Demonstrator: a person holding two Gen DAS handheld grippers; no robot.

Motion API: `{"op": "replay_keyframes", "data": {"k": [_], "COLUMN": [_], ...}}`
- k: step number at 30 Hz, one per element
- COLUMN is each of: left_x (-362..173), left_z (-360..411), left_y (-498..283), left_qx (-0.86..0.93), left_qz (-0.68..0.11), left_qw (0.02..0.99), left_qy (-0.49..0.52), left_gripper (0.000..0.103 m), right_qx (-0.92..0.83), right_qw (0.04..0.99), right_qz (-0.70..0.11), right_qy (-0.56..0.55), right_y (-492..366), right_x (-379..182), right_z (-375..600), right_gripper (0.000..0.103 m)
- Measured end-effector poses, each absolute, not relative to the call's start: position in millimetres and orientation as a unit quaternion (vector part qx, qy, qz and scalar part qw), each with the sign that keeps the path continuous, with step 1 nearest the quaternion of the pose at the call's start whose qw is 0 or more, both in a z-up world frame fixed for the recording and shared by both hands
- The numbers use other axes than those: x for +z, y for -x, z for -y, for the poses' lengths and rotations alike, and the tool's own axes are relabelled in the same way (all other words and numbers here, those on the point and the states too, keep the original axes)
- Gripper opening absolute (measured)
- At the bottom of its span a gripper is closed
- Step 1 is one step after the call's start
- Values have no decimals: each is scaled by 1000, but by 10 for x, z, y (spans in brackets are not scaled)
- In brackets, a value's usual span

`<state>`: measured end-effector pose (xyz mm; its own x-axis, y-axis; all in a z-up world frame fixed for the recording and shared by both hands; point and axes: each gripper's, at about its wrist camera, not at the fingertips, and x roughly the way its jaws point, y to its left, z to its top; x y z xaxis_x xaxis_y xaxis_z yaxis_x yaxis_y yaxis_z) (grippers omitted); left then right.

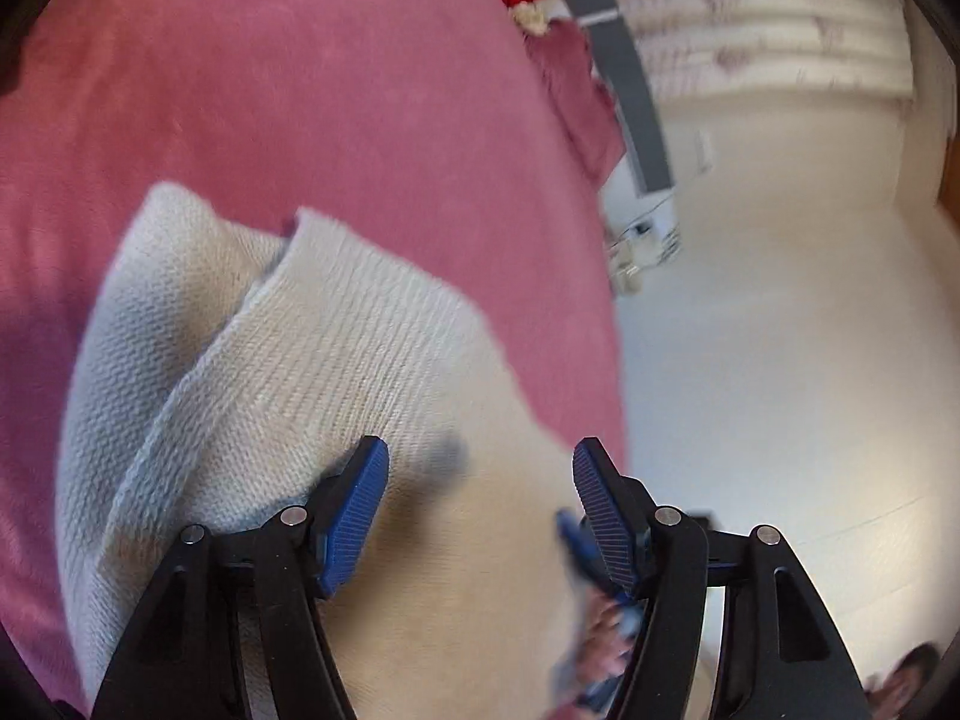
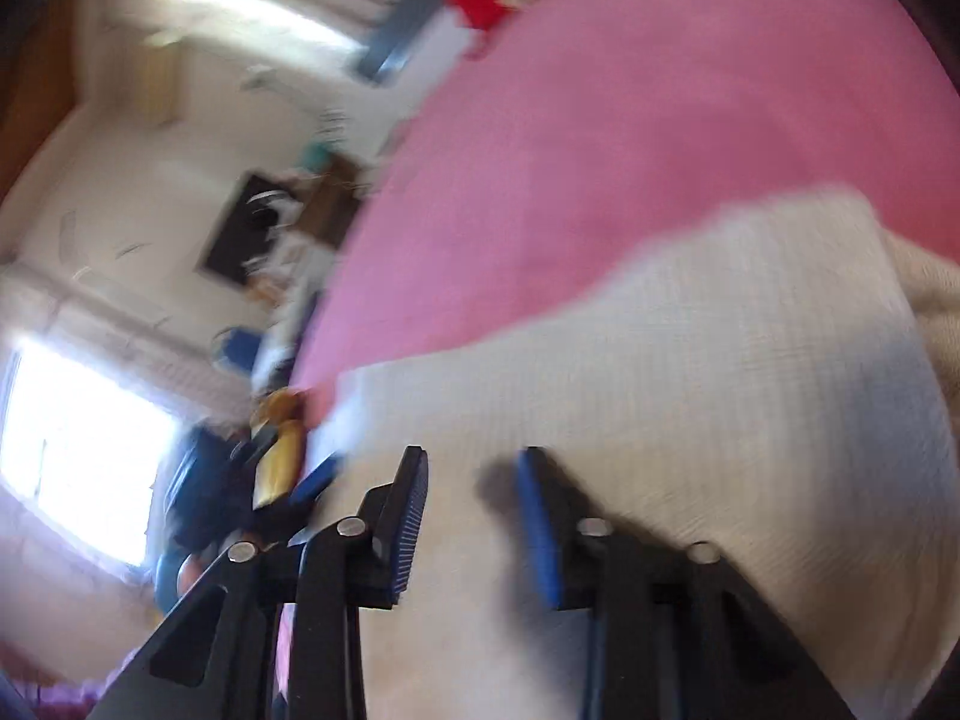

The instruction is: Fold clothes

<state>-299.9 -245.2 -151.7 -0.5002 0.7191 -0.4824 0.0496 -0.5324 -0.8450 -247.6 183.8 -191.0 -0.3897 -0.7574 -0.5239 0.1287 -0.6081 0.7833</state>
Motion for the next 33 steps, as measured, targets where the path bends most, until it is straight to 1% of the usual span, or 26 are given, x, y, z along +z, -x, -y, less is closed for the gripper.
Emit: {"op": "replay_keyframes", "data": {"k": [1, 3, 5, 7, 8, 9, 11, 13, 16, 18, 20, 22, 24, 25, 27, 28, 30, 31, 33], "left_x": [-1500, -1434, -1382, -1324, -1279, -1218, -1070, -906, -838, -845, -918, -1103, -1346, -1405, -1415, -1396, -1365, -1356, -1310], "left_z": [2399, 2362, 2381, 2438, 2501, 2579, 2786, 2956, 3064, 2956, 2750, 2601, 2504, 2530, 2647, 2716, 2868, 2956, 3133], "left_y": [3026, 3116, 3241, 3343, 3349, 3321, 3167, 2919, 2450, 2288, 2161, 1937, 1865, 1875, 1897, 1930, 1997, 2014, 1986], "left_qx": [766, 793, 811, 822, 822, 824, 837, 853, 865, 863, 856, 852, 852, 853, 860, 862, 865, 861, 852], "left_qz": [408, 365, 329, 307, 313, 320, 330, 325, 302, 288, 266, 225, 175, 167, 165, 157, 129, 125, 161], "left_qw": [222, 216, 193, 169, 161, 155, 143, 128, 134, 149, 170, 179, 162, 160, 162, 145, 92, 72, 58], "left_qy": [444, 438, 443, 449, 448, 441, 412, 387, 378, 387, 409, 437, 466, 467, 455, 459, 477, 487, 495], "left_gripper": [66, 66, 66, 66, 66, 66, 66, 71, 73, 74, 74, 74, 74, 73, 72, 72, 72, 72, 72], "right_qx": [-761, -756, -776, -782, -784, -785, -802, -829, -839, -834, -820, -801, -788, -788, -793, -790, -789, -789, -791], "right_qw": [276, 250, 192, 148, 127, 123, 142, 138, 175, 218, 244, 267, 259, 244, 207, 194, 160, 150, 131], "right_qz": [370, 437, 461, 464, 464, 468, 449, 398, 334, 309, 299, 293, 296, 295, 310, 337, 384, 392, 393], "right_qy": [-456, -418, -387, -390, -391, -386, -366, -368, -392, -402, -423, -448, -474, -482, -481, -474, -453, -449, -450], "right_y": [2534, 2585, 2528, 2467, 2436, 2356, 2136, 1828, 1298, 893, 665, 442, 470, 504, 628, 640, 662, 665, 659], "right_x": [-1978, -2025, -2022, -1980, -1959, -1874, -1599, -1294, -1090, -1065, -1214, -1431, -1672, -1762, -1911, -1966, -2001, -1987, -1925], "right_z": [-1997, -2323, -2683, -2928, -3049, -3136, -3214, -3147, -2853, -2533, -2289, -2085, -1962, -1963, -2136, -2307, -2635, -2759, -2939], "right_gripper": [14, 13, 13, 13, 26, 33, 34, 35, 37, 37, 37, 37, 37, 35, 25, 20, 19, 19, 20]}}
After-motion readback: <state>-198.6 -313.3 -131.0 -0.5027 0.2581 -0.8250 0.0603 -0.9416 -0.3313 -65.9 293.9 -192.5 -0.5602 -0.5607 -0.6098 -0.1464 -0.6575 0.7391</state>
